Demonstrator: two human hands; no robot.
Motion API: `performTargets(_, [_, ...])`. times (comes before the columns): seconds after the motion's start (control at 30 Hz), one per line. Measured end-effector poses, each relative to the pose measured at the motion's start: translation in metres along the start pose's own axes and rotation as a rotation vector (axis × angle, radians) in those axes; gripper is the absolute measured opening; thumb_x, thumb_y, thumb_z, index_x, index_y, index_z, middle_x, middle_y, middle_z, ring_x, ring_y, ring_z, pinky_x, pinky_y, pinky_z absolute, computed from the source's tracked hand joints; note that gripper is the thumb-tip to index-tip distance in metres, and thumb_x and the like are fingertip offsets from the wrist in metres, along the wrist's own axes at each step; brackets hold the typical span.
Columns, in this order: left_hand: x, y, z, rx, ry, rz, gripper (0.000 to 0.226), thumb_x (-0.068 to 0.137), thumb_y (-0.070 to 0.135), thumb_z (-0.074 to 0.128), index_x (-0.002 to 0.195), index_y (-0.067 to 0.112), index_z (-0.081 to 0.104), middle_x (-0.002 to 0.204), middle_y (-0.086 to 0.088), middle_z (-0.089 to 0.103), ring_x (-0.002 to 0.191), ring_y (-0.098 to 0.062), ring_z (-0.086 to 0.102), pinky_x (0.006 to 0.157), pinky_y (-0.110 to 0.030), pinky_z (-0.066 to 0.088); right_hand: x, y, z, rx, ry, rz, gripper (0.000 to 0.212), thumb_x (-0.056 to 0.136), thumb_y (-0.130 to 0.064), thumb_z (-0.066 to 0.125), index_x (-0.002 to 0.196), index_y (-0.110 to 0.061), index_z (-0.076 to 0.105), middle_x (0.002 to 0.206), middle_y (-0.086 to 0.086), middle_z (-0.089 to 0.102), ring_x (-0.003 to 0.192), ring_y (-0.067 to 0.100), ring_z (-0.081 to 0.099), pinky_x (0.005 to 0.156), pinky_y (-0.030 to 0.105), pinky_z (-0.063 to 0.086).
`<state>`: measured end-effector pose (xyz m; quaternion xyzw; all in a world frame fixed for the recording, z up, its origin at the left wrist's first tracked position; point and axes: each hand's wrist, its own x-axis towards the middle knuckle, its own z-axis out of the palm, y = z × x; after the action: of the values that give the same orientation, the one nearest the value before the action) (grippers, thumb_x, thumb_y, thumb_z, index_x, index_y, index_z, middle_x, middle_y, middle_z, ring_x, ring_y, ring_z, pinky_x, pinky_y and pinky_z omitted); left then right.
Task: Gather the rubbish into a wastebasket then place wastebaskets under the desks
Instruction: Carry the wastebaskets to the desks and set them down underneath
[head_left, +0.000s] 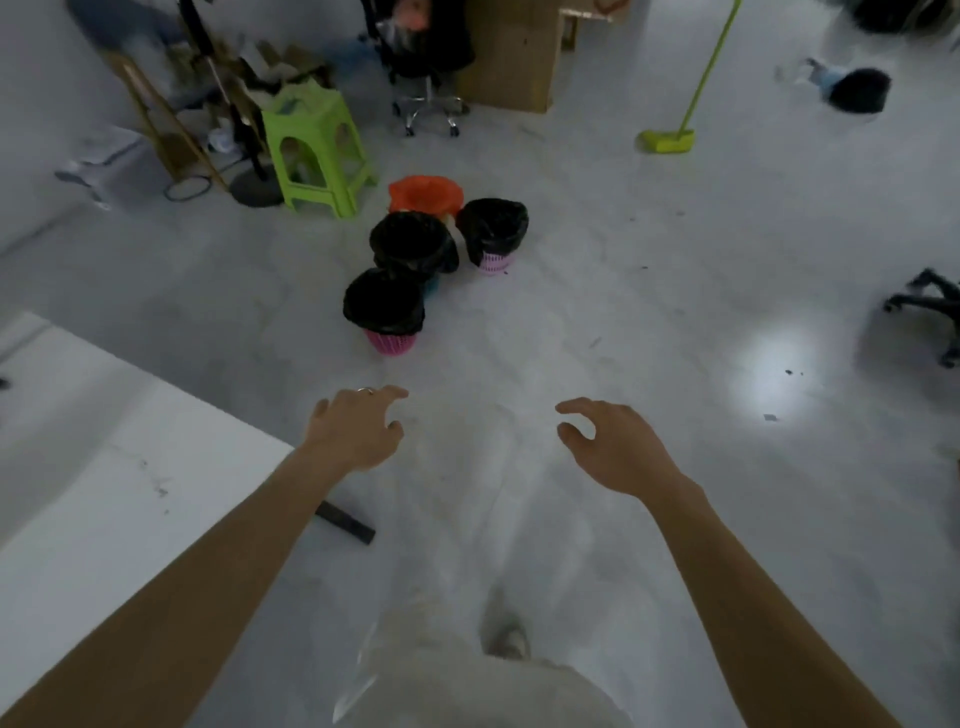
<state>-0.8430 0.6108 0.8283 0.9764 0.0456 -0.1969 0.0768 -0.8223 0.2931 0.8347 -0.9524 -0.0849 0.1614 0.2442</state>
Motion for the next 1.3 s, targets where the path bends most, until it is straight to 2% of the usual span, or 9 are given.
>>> performTargets(0.23, [0.157, -0.063, -0.051, -0.125, 0.020, -0.201, 0.051, 0.098, 0.042, 0.042, 0.149, 0.039, 0.032, 0.142, 0.000, 0.053, 0.125, -0.026, 0.052, 0.107, -0.045, 0.038, 0.233, -0.050, -0.034, -0.076, -0.119, -0.198, 0.037, 0.097, -0.041, 0.051, 0.132, -0.032, 0.058, 0.135, -0.011, 0.060, 0.126, 0.013, 0.055, 0.102, 0.031, 0.044])
performTargets(0.47, [0.335, -0.114, -0.103, -0.163, -0.081, -0.285, 0.053, 0.100, 0.041, 0.039, 0.151, 0.038, 0.028, 0.150, -0.001, 0.044, 0.135, -0.027, 0.042, 0.113, -0.046, 0.031, 0.446, -0.098, -0.055, -0.114, -0.236, -0.229, 0.038, 0.098, -0.040, 0.051, 0.134, -0.029, 0.058, 0.136, -0.009, 0.060, 0.126, 0.013, 0.054, 0.101, 0.029, 0.043])
performTargets(0.63, [0.461, -0.139, -0.147, -0.194, -0.142, -0.313, 0.052, 0.100, 0.041, 0.037, 0.151, 0.037, 0.027, 0.151, -0.001, 0.042, 0.136, -0.028, 0.040, 0.113, -0.045, 0.030, 0.587, -0.120, -0.078, -0.132, -0.279, -0.227, 0.037, 0.098, -0.041, 0.051, 0.132, -0.030, 0.058, 0.128, -0.004, 0.064, 0.110, 0.016, 0.062, 0.087, 0.029, 0.046])
performTargets(0.77, [0.555, -0.153, -0.159, -0.277, -0.186, -0.362, 0.050, 0.101, 0.041, 0.036, 0.150, 0.038, 0.029, 0.149, -0.001, 0.044, 0.133, -0.027, 0.043, 0.111, -0.043, 0.032, 0.705, -0.126, -0.078, -0.162, -0.380, -0.239, 0.038, 0.098, -0.041, 0.050, 0.134, -0.030, 0.057, 0.130, -0.004, 0.063, 0.110, 0.016, 0.062, 0.092, 0.031, 0.048])
performTargets(0.9, [0.657, -0.177, -0.145, -0.392, -0.231, -0.517, 0.051, 0.100, 0.040, 0.037, 0.150, 0.036, 0.031, 0.148, -0.001, 0.045, 0.131, -0.027, 0.045, 0.109, -0.042, 0.034, 0.855, -0.136, -0.047, -0.227, -0.552, -0.268, 0.040, 0.099, -0.043, 0.048, 0.137, -0.031, 0.054, 0.134, -0.005, 0.061, 0.114, 0.016, 0.060, 0.092, 0.030, 0.048])
performTargets(1.0, [0.699, -0.185, -0.125, -0.506, -0.287, -0.642, 0.051, 0.099, 0.039, 0.038, 0.149, 0.037, 0.032, 0.147, 0.000, 0.046, 0.132, -0.026, 0.045, 0.108, -0.041, 0.036, 0.929, -0.139, -0.018, -0.259, -0.645, -0.251, 0.041, 0.099, -0.042, 0.047, 0.138, -0.029, 0.053, 0.138, -0.004, 0.058, 0.120, 0.018, 0.057, 0.098, 0.032, 0.046])
performTargets(1.13, [0.755, -0.200, -0.084, -0.751, -0.340, -0.828, 0.049, 0.098, 0.039, 0.041, 0.146, 0.038, 0.037, 0.146, 0.001, 0.050, 0.132, -0.024, 0.048, 0.109, -0.042, 0.038, 1.021, -0.143, 0.038, -0.205, -0.772, -0.156, 0.041, 0.101, -0.037, 0.047, 0.139, -0.024, 0.052, 0.140, -0.006, 0.055, 0.126, 0.018, 0.054, 0.093, 0.026, 0.041])
performTargets(1.2, [0.782, -0.208, -0.058, -0.847, -0.353, -0.885, 0.047, 0.098, 0.036, 0.042, 0.145, 0.034, 0.040, 0.145, -0.001, 0.052, 0.131, -0.026, 0.049, 0.108, -0.039, 0.040, 1.062, -0.139, 0.074, -0.146, -0.782, -0.075, 0.038, 0.099, -0.040, 0.048, 0.133, -0.024, 0.056, 0.126, -0.006, 0.060, 0.119, 0.018, 0.057, 0.094, 0.030, 0.042])
performTargets(1.3, [0.823, -0.221, 0.004, -0.959, -0.397, -1.000, 0.047, 0.099, 0.034, 0.043, 0.146, 0.028, 0.042, 0.145, -0.005, 0.052, 0.132, -0.026, 0.050, 0.104, -0.034, 0.042, 1.114, -0.116, 0.145, 0.054, -0.835, 0.175, 0.029, 0.092, -0.049, 0.051, 0.113, -0.029, 0.054, 0.101, -0.006, 0.056, 0.092, 0.015, 0.056, 0.089, 0.037, 0.046])
